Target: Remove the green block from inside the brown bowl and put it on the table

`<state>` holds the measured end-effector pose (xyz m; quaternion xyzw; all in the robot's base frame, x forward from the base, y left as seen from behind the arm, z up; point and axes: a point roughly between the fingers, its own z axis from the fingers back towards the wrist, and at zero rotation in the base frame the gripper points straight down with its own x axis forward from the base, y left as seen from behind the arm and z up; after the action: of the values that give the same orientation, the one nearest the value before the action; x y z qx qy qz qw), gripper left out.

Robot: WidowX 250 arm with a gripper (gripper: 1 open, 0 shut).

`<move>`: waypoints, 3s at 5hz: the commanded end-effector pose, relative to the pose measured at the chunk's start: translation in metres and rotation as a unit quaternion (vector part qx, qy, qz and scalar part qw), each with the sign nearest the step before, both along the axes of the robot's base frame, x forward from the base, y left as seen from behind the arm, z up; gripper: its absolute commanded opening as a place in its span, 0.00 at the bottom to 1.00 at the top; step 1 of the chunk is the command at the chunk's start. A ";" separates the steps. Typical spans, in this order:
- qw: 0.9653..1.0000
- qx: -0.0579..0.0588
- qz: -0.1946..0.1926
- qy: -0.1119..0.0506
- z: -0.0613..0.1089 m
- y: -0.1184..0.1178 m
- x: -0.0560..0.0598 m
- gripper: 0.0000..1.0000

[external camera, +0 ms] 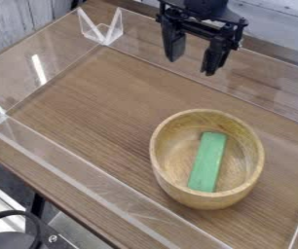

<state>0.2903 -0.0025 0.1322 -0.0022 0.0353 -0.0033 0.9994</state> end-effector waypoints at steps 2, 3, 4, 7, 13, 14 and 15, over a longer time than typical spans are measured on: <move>1.000 -0.006 -0.029 0.010 -0.013 -0.023 -0.025 1.00; 0.999 -0.009 -0.046 0.008 -0.024 -0.034 -0.036 1.00; 0.998 -0.012 -0.061 0.007 -0.033 -0.047 -0.041 1.00; 0.997 -0.018 -0.079 0.017 -0.056 -0.068 -0.042 0.00; 0.995 -0.020 -0.095 0.039 -0.083 -0.077 -0.043 0.00; 0.994 -0.021 -0.096 0.042 -0.085 -0.078 -0.044 0.00; 0.994 -0.022 -0.098 0.045 -0.087 -0.079 -0.045 0.00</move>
<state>0.2442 -0.0776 0.0461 -0.0195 0.0867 -0.0918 0.9918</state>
